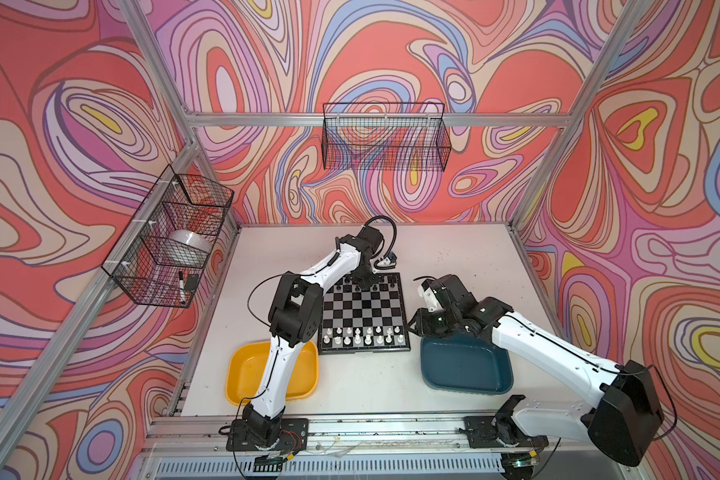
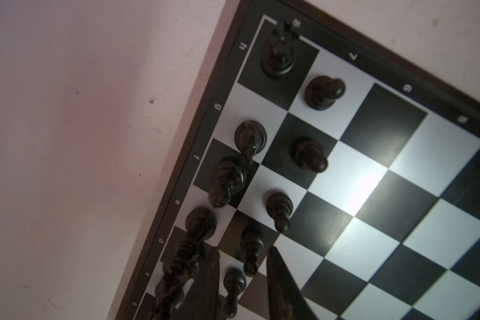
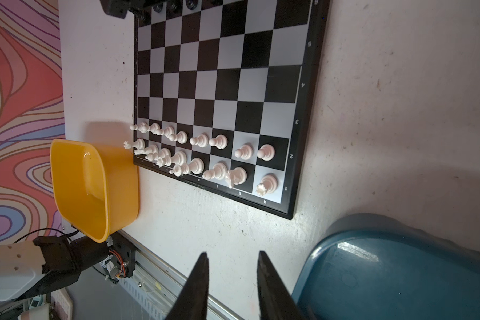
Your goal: Set up the chess pieces on the board
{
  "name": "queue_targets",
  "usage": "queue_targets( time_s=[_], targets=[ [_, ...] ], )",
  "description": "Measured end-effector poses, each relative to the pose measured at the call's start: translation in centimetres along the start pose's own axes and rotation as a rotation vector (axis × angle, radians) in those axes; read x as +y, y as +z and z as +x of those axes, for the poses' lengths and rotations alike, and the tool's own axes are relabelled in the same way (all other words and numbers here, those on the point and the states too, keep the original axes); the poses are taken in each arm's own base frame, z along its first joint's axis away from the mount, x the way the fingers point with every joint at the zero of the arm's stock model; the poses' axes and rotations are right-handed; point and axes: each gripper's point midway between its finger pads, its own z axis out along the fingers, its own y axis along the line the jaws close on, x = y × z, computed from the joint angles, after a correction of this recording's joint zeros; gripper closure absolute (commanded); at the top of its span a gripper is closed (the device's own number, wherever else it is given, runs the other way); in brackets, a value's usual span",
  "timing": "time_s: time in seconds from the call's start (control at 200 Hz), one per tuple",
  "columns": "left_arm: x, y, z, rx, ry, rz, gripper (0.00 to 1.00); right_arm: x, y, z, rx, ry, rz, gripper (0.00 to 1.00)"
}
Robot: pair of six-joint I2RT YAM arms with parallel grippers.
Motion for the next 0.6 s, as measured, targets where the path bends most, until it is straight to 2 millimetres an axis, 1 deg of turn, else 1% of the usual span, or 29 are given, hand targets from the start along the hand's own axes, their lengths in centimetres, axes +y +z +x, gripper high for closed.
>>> queue_targets(
  time_s=[0.11,0.19,0.25,0.285,0.376,0.476,0.601],
  targets=[
    [-0.3,-0.7,0.2,0.005,0.000,0.012,0.68,-0.2,0.0,-0.2,-0.008,-0.001,0.012,0.64],
    [-0.4,-2.0,0.2,-0.004,0.000,0.014,0.67,-0.5,0.0,-0.4,-0.020,-0.004,0.028,0.61],
    [-0.4,-3.4,0.0,-0.019,0.001,0.007,0.66,-0.7,0.0,-0.6,-0.031,-0.008,0.041,0.59],
    [-0.4,-4.3,-0.1,-0.030,0.002,0.002,0.66,-0.8,-0.1,-0.8,-0.038,-0.010,0.048,0.52],
    [-0.4,-6.8,-0.3,-0.064,0.003,-0.015,0.64,-1.0,-0.3,-1.5,-0.062,-0.017,0.065,0.48],
    [-0.6,-9.3,-0.1,-0.092,0.007,-0.029,0.61,-1.3,-1.0,-3.0,-0.112,-0.023,0.087,0.43],
    [-1.3,-11.8,0.7,-0.109,0.011,-0.036,0.57,-2.2,-2.1,-5.1,-0.183,-0.021,0.120,0.37]
  ],
)
